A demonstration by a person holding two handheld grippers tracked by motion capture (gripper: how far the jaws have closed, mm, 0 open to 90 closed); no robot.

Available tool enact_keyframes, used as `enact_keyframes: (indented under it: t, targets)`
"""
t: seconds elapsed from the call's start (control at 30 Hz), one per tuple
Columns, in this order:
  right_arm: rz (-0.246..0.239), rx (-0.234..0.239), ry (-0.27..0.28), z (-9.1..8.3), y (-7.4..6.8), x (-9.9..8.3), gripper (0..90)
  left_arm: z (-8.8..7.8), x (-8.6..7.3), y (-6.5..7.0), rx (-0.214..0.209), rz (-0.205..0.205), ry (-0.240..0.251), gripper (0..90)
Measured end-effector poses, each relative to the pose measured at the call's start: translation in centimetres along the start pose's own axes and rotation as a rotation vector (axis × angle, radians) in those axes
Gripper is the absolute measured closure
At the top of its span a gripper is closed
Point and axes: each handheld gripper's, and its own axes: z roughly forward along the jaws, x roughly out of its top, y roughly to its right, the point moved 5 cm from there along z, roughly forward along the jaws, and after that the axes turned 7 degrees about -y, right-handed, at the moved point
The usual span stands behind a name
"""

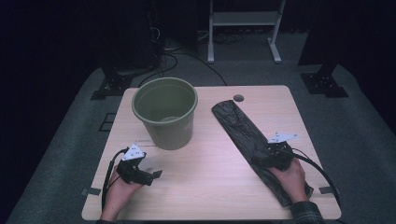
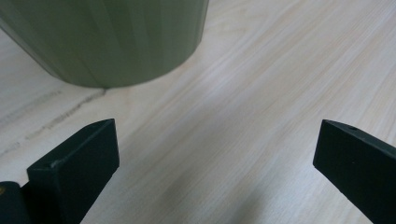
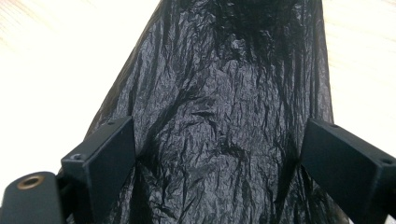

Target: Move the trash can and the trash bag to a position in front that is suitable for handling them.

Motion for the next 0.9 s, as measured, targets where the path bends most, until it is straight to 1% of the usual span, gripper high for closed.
enact_keyframes:
  t: [0.13, 0.17, 0.3, 0.37, 0.43, 0.47, 0.63, 0.73, 0.8, 0.9]
  targets:
    - [0.0, 0.0, 0.0, 0.0, 0.0, 0.0, 9.1, -0.5, 0.6, 0.0, -0.003, 0.006, -0.001, 0.0]
    - [0.0, 0.0, 0.0, 0.0, 0.0, 0.0, 9.1, -0.8, 1.1, -0.1, 0.003, 0.007, 0.004, 0.0]
    - [0.0, 0.0, 0.0, 0.0, 0.0, 0.0, 9.1, -1.7, 2.0, 0.0, -0.006, 0.013, 0.014, 0.0]
    - [0.0, 0.0, 0.0, 0.0, 0.0, 0.0, 9.1, -2.1, 2.4, 0.0, -0.014, 0.008, 0.009, 0.0]
    - [0.0, 0.0, 0.0, 0.0, 0.0, 0.0, 9.1, -2.5, 2.9, 0.0, -0.004, 0.012, -0.005, 0.0]
    - [0.001, 0.0, 0.0, 0.0, 0.0, 0.0, 9.1, -2.7, 3.1, -0.1, -0.007, 0.009, -0.007, 0.0]
    - [0.001, 0.0, 0.0, 0.0, 0.0, 0.0, 9.2, -3.7, 4.1, -0.5, -0.016, 0.003, 0.013, 0.0]
    - [0.001, 0.0, 0.0, 0.0, 0.0, 0.0, 9.2, -4.1, 4.5, -0.6, -0.015, 0.004, 0.011, 0.0]
    - [0.001, 0.0, 0.001, 0.0, 0.0, 0.0, 9.2, -4.6, 5.2, -0.6, -0.027, 0.003, 0.021, 0.0]
    - [0.001, 0.0, 0.0, 0.0, 0.0, 0.0, 9.2, -5.0, 5.5, -0.8, -0.024, 0.002, 0.017, 0.0]
